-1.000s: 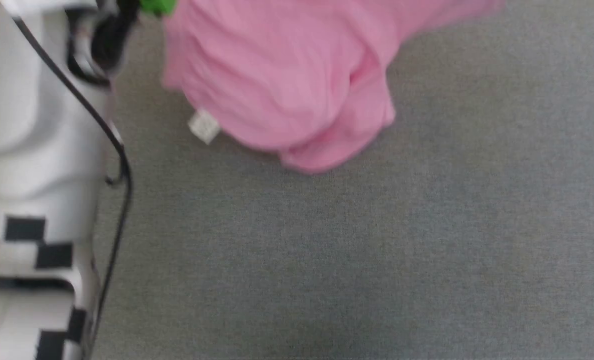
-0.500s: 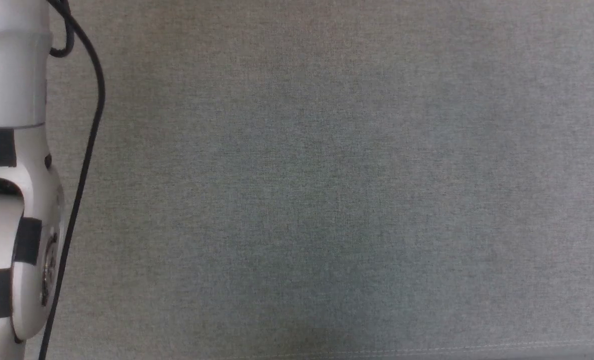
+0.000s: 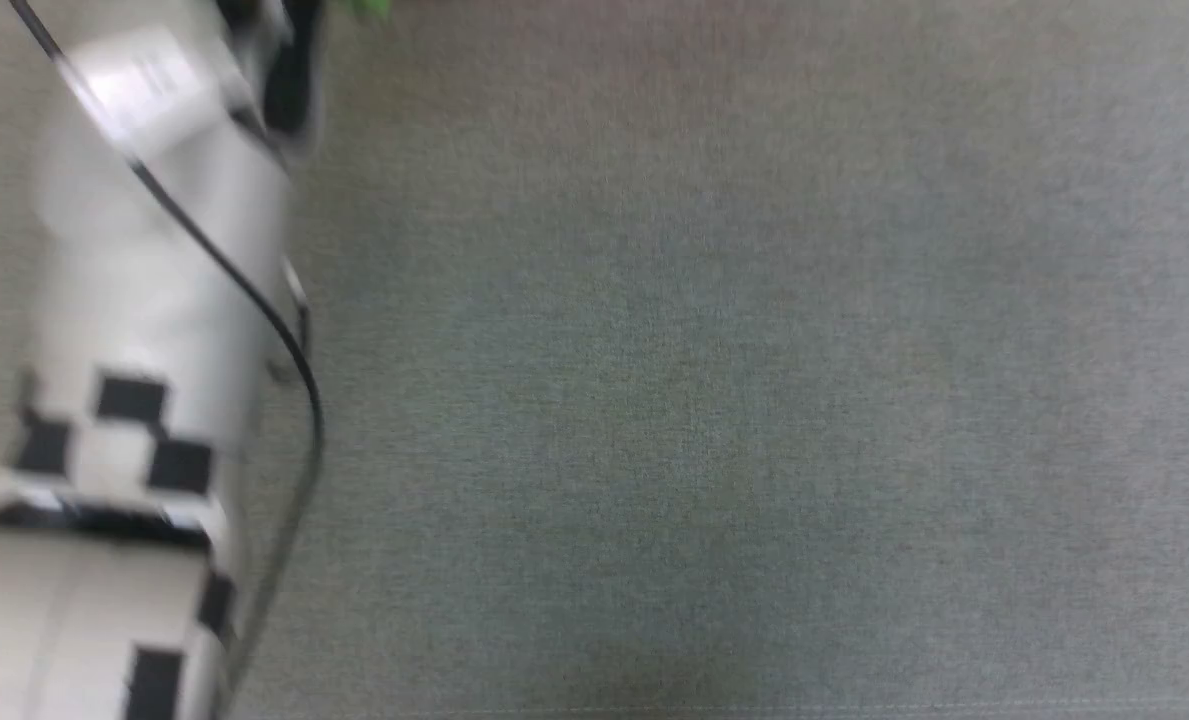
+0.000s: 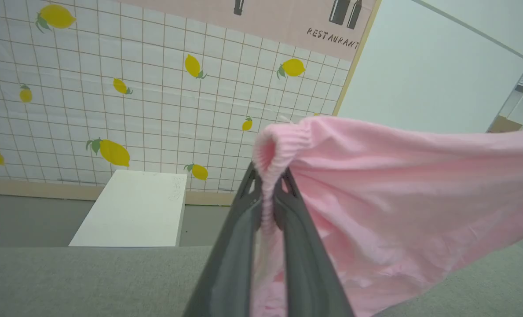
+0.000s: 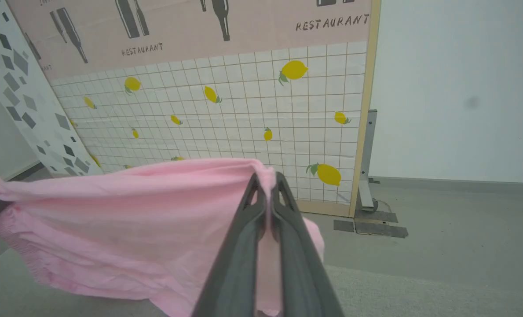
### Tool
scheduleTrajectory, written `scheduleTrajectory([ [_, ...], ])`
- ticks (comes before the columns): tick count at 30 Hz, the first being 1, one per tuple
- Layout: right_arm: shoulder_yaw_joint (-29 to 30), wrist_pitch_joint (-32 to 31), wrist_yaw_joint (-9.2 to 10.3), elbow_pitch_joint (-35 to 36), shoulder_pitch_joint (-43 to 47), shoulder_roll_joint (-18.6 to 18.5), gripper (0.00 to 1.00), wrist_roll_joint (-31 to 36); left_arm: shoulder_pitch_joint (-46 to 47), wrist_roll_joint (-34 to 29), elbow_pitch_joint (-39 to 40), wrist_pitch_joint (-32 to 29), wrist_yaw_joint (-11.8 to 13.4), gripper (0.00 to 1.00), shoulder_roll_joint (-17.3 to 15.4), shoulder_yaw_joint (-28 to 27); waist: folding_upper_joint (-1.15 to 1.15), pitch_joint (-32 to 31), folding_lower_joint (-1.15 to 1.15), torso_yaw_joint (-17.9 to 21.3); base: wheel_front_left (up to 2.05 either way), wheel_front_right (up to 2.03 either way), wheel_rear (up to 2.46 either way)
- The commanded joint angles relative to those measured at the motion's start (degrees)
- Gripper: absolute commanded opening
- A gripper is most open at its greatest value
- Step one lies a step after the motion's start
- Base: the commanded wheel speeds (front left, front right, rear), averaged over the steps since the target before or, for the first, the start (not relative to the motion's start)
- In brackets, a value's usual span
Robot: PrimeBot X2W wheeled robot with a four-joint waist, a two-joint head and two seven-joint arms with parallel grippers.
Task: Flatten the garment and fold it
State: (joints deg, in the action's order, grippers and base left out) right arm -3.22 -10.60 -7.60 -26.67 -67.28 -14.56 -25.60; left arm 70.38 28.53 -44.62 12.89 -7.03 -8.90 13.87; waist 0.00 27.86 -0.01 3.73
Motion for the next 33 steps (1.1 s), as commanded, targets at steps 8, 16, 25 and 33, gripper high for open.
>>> scheduleTrajectory([
  [8, -1.16, -1.03, 0.11, 9.84, 30.39, 0.17, 0.0, -5.2, -25.57, 4.43, 8.87, 2.05, -0.43, 0.0, 2.32, 1.41, 0.0, -15.27, 0.01, -3.45, 0.0, 0.0, 0.0],
  [16, 2.67, -10.2, 0.11, 18.73, 55.17, 3.35, 0.0, -8.31, -47.79, 4.5, 15.53, 2.09, -0.19, 0.0, 1.93, 4.39, 0.0, -21.51, 0.01, -3.92, 0.0, 0.0, 0.0],
  [25, 5.78, -26.19, 0.11, 30.67, 71.56, 5.61, 0.0, -10.52, -62.0, 6.83, 18.38, -0.69, 2.84, 0.0, 0.19, 3.95, 0.0, -25.34, 0.01, -3.51, 0.0, 0.0, 0.0],
  [33, 7.86, -38.1, 0.11, 40.33, 77.72, 8.0, 0.0, -14.03, -68.03, 10.91, 24.98, -4.12, 4.81, 0.0, -0.91, 1.51, 0.0, -25.42, 0.01, -3.7, 0.0, 0.0, 0.0],
])
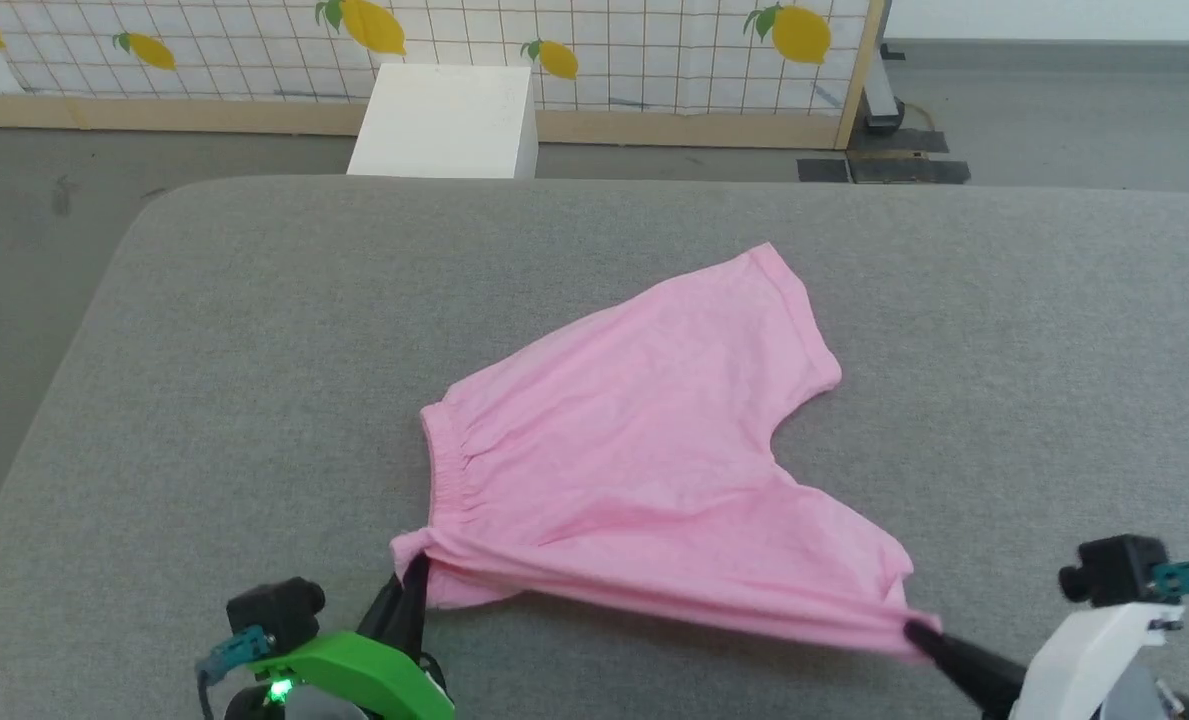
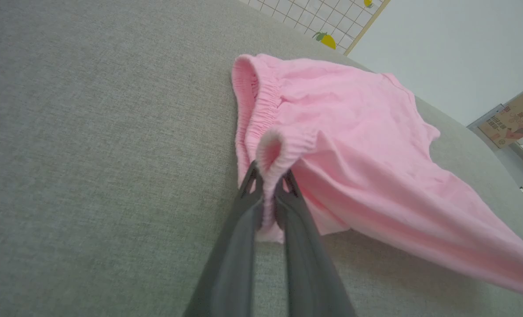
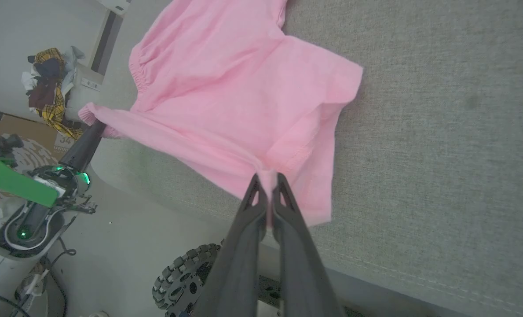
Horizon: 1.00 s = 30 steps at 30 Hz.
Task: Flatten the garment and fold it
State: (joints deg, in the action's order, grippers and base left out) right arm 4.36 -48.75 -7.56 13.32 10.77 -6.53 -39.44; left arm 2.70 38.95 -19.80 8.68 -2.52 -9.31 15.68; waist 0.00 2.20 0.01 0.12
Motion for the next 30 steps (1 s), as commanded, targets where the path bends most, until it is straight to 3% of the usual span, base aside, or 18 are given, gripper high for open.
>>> scheduleTrajectory([
  [1, 1.13, 0.16, 0.08, 1.04, -1.05, 0.35, 0.0, 0.2, -0.4, 0.95, 1.3, -0.22, 0.48, 0.0, -0.51, -0.62, 0.0, 0.48, -0.01, -0.07, 0.0, 0.0, 0.0],
  [9, 3.02, 4.95, 0.08, -3.44, -15.23, 0.76, 0.0, 6.36, 5.14, 3.3, 5.5, -3.11, 1.76, 0.0, 0.4, -1.92, 0.0, 4.5, -0.01, 0.05, 0.0, 0.0, 0.0],
  [22, 0.12, 16.75, 0.08, -25.98, -44.99, 0.92, 0.0, 15.43, 22.44, 4.01, 1.11, -4.27, 2.57, 0.0, 2.49, -2.73, 0.0, 16.49, -0.01, -2.41, 0.0, 0.0, 0.0],
  [30, -2.56, 20.72, 0.08, -37.71, -59.11, -1.81, 0.0, 21.79, 27.84, 4.31, -0.62, -3.1, 1.82, 0.0, 3.46, -2.43, 0.0, 23.41, -0.01, -4.74, 0.0, 0.0, 0.0],
])
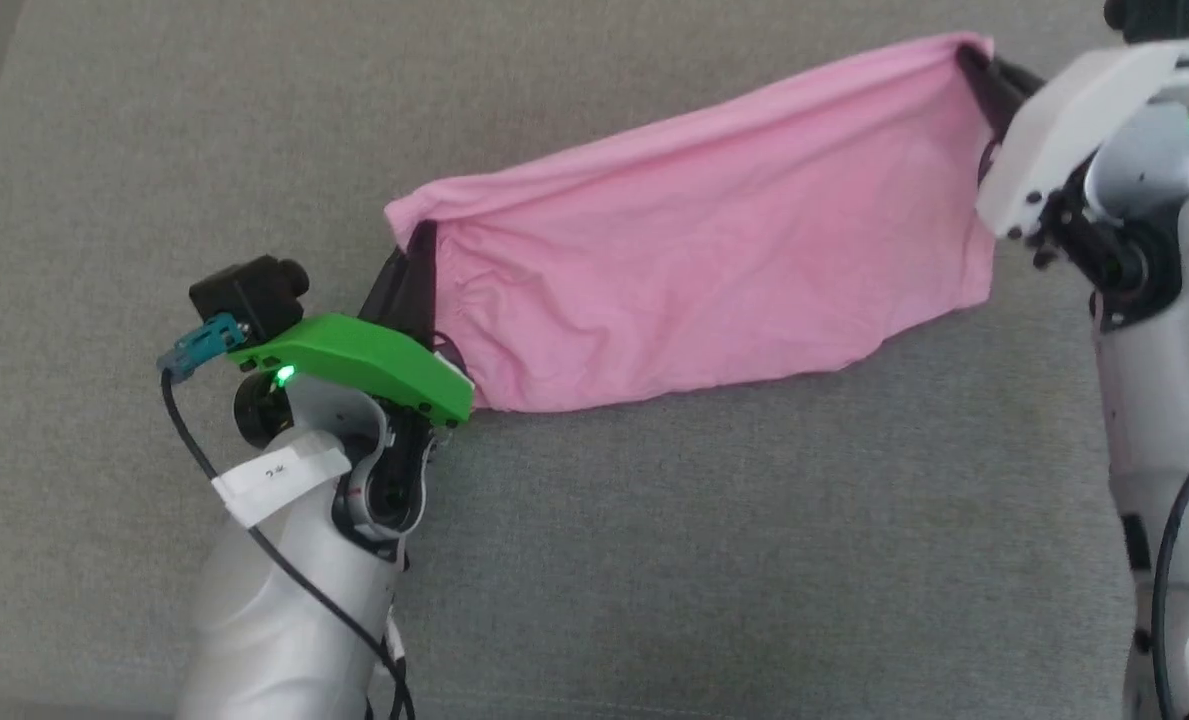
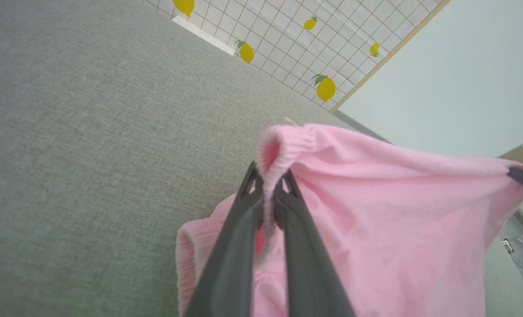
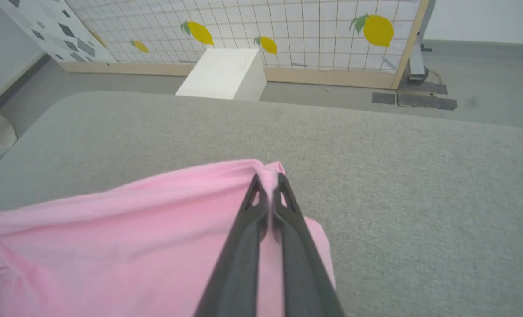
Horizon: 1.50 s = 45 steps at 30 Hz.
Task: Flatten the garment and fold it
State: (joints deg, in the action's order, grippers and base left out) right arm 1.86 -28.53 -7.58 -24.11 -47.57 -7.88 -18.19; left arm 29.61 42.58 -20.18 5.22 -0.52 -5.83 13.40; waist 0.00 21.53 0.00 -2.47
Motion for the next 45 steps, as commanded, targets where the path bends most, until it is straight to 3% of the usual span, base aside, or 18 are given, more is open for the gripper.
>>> scheduleTrajectory([
  [1, -0.44, 0.9, 0.09, -1.4, -1.86, -0.82, 0.0, 1.33, 1.33, 0.73, -0.45, 0.39, -0.22, 0.0, 0.1, -0.02, 0.0, 4.68, 0.0, -2.4, 0.0, 0.0, 0.0],
  [7, -1.25, 3.76, 0.09, -11.33, -9.54, -0.69, 0.0, 5.68, 3.57, 0.87, -1.85, 1.07, -0.64, 0.0, 0.64, 0.67, 0.0, 8.47, 0.0, -3.67, 0.0, 0.0, 0.0],
  [17, -2.13, 8.74, 0.09, -20.78, -14.65, 0.21, 0.0, 9.01, 4.71, 1.41, -3.13, 0.91, -1.04, 0.0, 0.96, 1.44, 0.0, 10.66, 0.0, -4.18, 0.0, 0.0, 0.0],
  [18, -2.24, 9.41, 0.09, -21.29, -14.98, 0.33, 0.33, 9.06, 4.81, 1.45, -3.3, 0.83, -1.06, 0.0, 0.98, 1.52, 0.0, 10.67, 0.0, -4.17, 0.0, 0.0, 0.0],
  [19, -2.67, 10.18, 0.09, -21.87, -15.34, 0.36, 1.0, 9.37, 4.88, 1.53, -3.55, 0.72, -1.05, 0.0, 0.99, 1.57, 0.0, 10.6, 0.0, -4.12, 0.0, 0.0, 0.0],
  [20, -2.92, 10.75, 0.09, -22.32, -15.56, 0.42, 1.0, 9.42, 4.87, 1.66, -3.85, 0.47, -1.04, 0.23, 0.99, 1.63, 0.0, 10.38, 0.0, -4.05, 0.0, 0.0, 0.0],
  [21, -3.09, 11.43, 0.09, -22.85, -15.81, 0.54, 1.0, 9.24, 4.83, 1.71, -4.13, 0.33, -1.01, 0.81, 0.94, 1.68, 0.0, 10.02, 0.0, -3.96, 0.0, 0.0, 0.0],
  [22, -3.38, 12.05, 0.09, -23.18, -15.98, 0.55, 1.0, 9.18, 4.73, 1.75, -4.34, 0.3, -0.94, 1.0, 0.9, 1.67, 0.0, 9.57, 0.0, -3.87, 0.0, 0.0, 0.0],
  [34, -6.35, 18.02, 0.09, -23.3, -13.62, -1.11, 1.0, 4.31, 1.07, 0.96, -1.75, 1.26, 1.87, 1.0, -2.09, 0.2, 0.0, -0.89, 0.0, -2.6, 0.0, 0.0, 0.0],
  [41, -6.14, 12.86, 0.09, -23.45, -6.0, -3.07, 1.0, 5.76, -4.47, -12.89, 5.73, 7.55, 6.83, 1.0, -8.88, 4.51, 0.0, -6.29, 0.0, -1.55, 0.0, 0.0, 0.0],
  [45, -5.8, 7.44, 0.09, -22.89, -1.46, -2.73, 1.0, 8.18, -9.44, -17.71, 10.7, 9.26, 9.04, 1.0, -9.89, 5.45, 0.0, -7.66, 0.0, -0.94, 0.0, 0.0, 0.0],
])
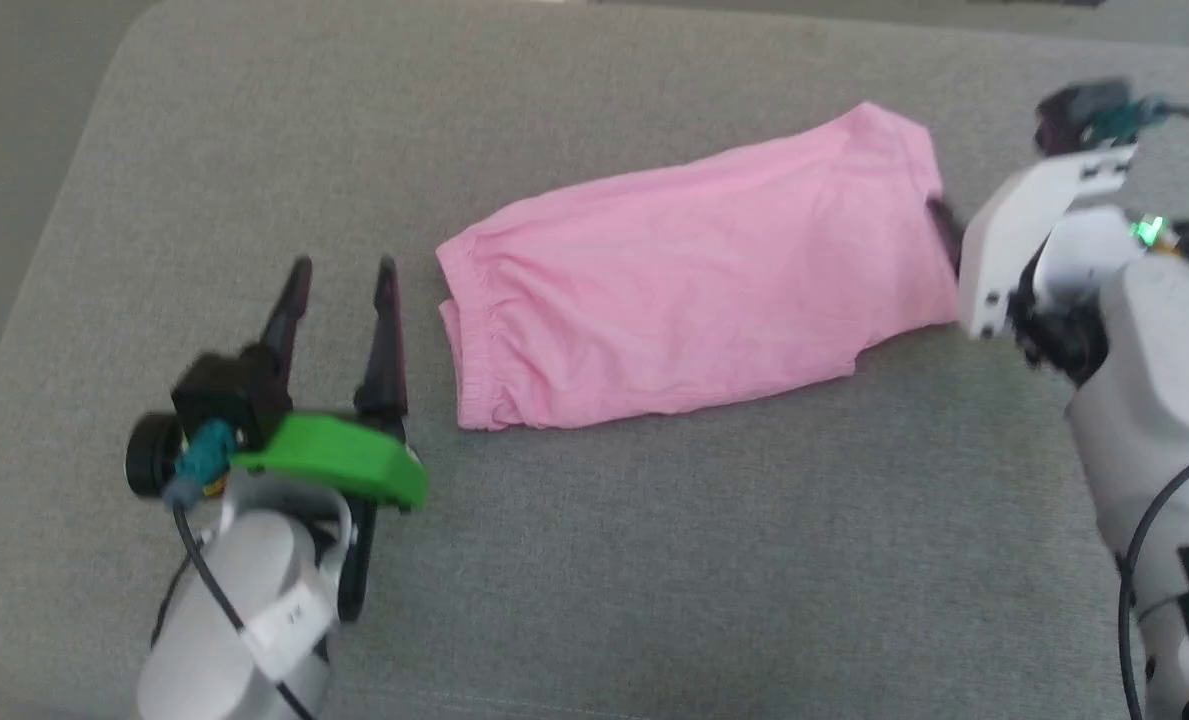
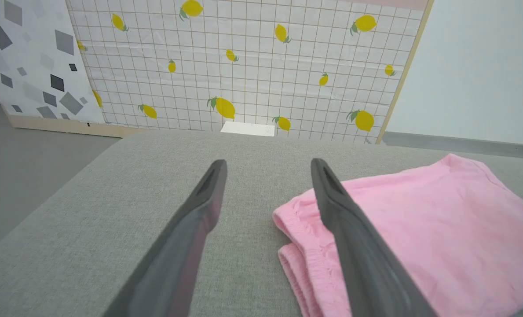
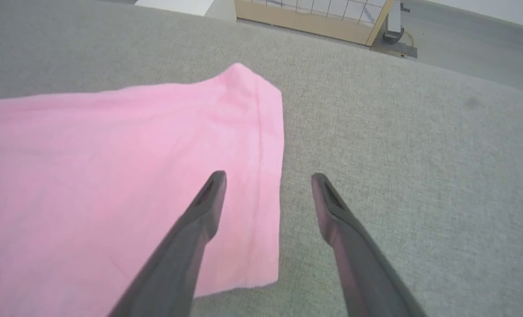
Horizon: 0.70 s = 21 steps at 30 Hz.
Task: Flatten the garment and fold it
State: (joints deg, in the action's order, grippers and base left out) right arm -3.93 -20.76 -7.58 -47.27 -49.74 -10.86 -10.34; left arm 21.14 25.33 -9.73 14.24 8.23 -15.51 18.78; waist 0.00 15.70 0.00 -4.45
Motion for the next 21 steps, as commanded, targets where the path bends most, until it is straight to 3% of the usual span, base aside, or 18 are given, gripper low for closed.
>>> scheduleTrajectory([
  [1, 0.01, -1.67, 0.09, 0.45, 1.63, 0.49, 1.0, 0.62, -2.11, -0.89, 1.13, 0.4, 0.54, 1.0, -0.12, -0.01, 0.0, -1.94, 0.0, 1.11, 0.0, 0.0, 0.0],
  [4, 0.88, -6.44, 0.09, 2.96, 4.95, 1.28, 1.0, 2.79, -6.85, -1.06, 4.21, 0.69, 1.09, 1.0, 1.66, -0.76, 0.0, -0.82, 0.0, 0.39, 0.0, 0.0, 0.0],
  [12, 3.88, -10.11, 0.09, 6.19, 6.88, 2.57, 1.0, 7.46, -6.08, -1.61, 5.51, 0.74, -0.04, 1.0, 3.42, -2.38, 0.0, 3.16, 0.0, -2.5, 0.0, 0.0, 0.0],
  [21, 2.74, -13.52, 0.09, 7.05, 7.54, 3.54, 1.0, 10.14, -5.16, -3.27, 4.76, 0.75, -1.7, 1.0, 5.4, -3.23, 0.0, 5.39, 0.0, -4.05, 0.0, 0.0, 0.0],
])
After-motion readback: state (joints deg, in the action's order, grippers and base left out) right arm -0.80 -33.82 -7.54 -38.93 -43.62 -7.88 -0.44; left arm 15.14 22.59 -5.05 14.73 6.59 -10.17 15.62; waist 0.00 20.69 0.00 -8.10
